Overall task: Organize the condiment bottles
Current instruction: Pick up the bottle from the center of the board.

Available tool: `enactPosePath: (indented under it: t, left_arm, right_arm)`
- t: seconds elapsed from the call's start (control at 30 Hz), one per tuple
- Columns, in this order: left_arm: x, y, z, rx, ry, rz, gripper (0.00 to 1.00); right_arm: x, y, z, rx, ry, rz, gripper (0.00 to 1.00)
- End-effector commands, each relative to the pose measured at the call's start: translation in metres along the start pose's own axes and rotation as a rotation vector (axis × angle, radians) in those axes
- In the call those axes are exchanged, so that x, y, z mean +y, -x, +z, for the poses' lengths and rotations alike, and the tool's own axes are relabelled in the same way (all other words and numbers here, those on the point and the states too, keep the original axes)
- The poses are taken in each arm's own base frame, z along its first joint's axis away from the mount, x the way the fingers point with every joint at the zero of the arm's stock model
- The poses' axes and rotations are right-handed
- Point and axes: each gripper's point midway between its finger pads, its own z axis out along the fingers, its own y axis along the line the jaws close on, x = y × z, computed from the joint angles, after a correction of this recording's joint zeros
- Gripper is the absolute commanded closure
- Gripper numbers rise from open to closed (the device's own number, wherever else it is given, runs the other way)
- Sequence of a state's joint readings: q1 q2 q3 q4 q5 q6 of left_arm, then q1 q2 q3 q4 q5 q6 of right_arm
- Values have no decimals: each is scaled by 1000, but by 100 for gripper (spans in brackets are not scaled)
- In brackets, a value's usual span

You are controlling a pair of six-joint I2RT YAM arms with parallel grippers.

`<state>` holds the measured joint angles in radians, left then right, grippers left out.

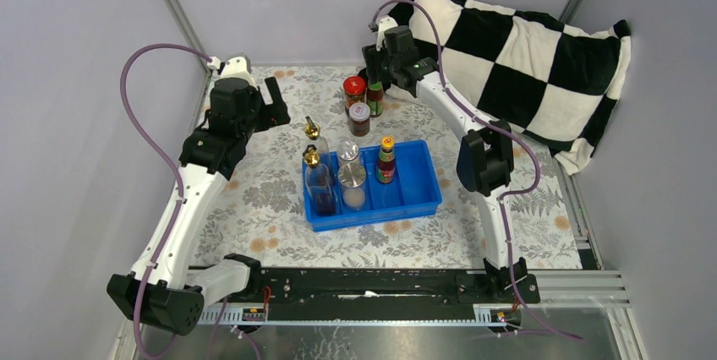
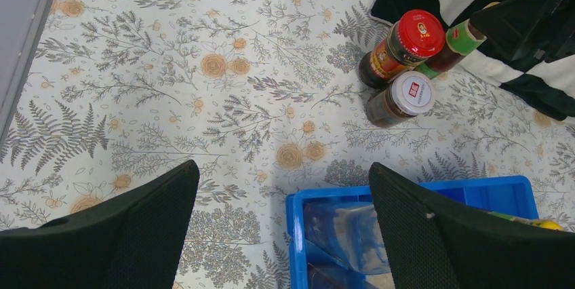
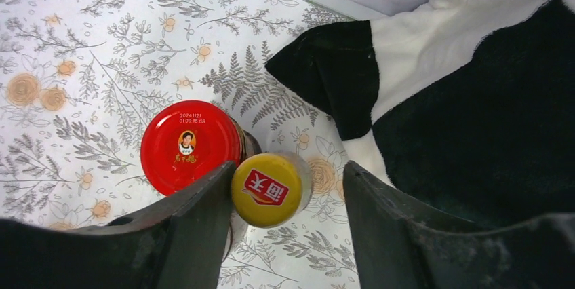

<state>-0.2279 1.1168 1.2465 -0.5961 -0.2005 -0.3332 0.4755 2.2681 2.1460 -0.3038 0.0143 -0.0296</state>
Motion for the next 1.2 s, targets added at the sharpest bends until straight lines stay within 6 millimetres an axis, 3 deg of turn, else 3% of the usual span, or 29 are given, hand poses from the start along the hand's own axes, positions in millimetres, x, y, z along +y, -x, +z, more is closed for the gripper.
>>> enactPosePath:
  t: [0.0,0.2,0.33,0.5,0.83,1.17]
  left_arm:
    - [0,3,-1,-21,-16,15,1]
    - [-1,4,-2,-23,-22,12,1]
    - [0,3,-4,-23,-21,12,1]
    - [0,3,-5,-22,-18,12,1]
    - [0,3,-8,-25,-25,5,1]
    - [-2,1,-7,-19,-35,-5,1]
  right_arm:
    - [-12,19,4,-68,-18,11,39]
    - [-13,6,9,-50,-7,25,53]
    - [-6,9,4,-64,29,25,72]
    - [-8,25,-11,-109,15,19,75]
    - [-19,87,-73,-243,-45,-13,78]
    - [-20,122,-154,-341,-57,-21,80]
